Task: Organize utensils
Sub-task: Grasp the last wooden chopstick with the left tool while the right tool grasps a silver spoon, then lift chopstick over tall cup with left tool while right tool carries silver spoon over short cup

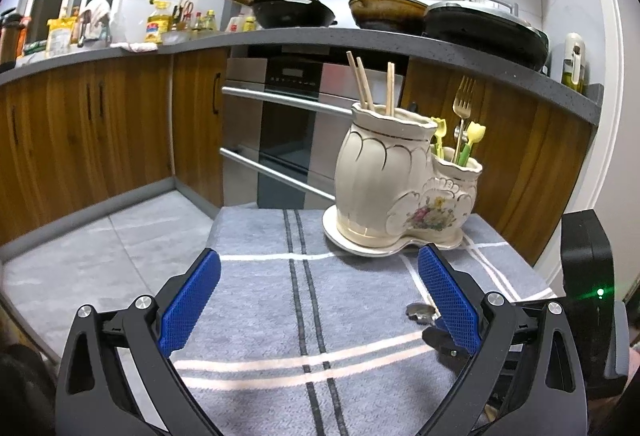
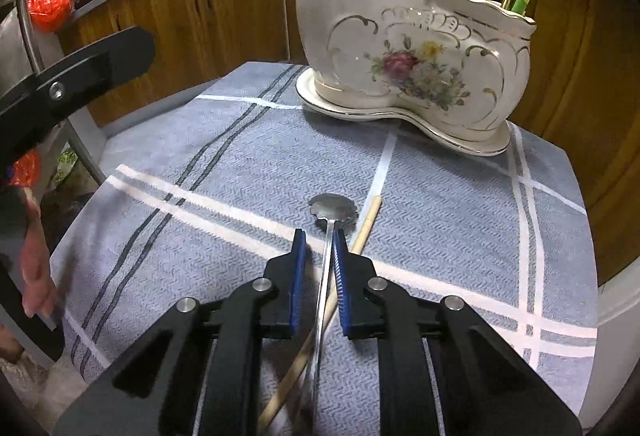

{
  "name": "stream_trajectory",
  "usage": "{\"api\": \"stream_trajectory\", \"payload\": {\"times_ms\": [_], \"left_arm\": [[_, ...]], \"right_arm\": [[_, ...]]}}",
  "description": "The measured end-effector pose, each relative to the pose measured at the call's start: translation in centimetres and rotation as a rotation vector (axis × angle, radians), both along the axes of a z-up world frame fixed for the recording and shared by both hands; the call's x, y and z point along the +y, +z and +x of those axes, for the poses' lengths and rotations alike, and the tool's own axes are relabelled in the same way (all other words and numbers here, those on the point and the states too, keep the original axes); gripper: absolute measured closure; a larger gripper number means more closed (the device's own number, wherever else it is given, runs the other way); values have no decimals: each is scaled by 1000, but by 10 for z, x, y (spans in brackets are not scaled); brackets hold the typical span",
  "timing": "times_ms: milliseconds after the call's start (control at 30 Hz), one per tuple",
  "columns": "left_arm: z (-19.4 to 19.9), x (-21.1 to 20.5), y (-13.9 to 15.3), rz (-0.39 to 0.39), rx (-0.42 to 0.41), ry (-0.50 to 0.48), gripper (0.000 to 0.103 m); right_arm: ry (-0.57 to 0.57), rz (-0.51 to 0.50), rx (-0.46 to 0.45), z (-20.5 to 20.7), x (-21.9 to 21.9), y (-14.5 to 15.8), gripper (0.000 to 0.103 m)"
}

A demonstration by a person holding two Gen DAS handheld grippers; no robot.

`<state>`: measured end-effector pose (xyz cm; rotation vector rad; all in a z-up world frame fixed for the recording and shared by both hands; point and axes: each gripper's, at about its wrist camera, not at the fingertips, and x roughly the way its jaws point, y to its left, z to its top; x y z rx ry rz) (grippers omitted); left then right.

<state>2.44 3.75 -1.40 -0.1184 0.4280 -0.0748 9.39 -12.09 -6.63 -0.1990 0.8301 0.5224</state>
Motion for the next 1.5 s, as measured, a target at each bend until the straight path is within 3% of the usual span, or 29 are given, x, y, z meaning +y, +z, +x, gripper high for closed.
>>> {"api": "stream_trajectory", "payload": {"times_ms": [100,133,467,800,967,1233,1400,1467,1500], "left_arm": [[0,0,0,-4,1,-3,5],[0,0,0,-5,0,-4,5],[1,-12,1,-2,33,-43,5],[5,-65,-14,42,228,-171,8],[8,-100,-31,94,347,-242,43],[12,-131,-55,176,438,-263,72],[16,-140,-59,247,425,-221,83],[17,-142,-59,278,417,-217,95],[18,-143,-60,282,412,-217,95]], "right_arm": [[-3,10,7,1,-1,0,91],[-6,9,5,1,-1,0,99],[-40,107,-60,-6,-37,25,100],[-133,167,-108,-9,-94,39,100],[-125,180,-124,-15,-102,41,100],[-116,214,-134,-24,-107,46,100],[-108,237,-143,-26,-112,48,100],[-107,243,-147,-27,-114,49,100],[-104,251,-150,-27,-115,50,100]]}}
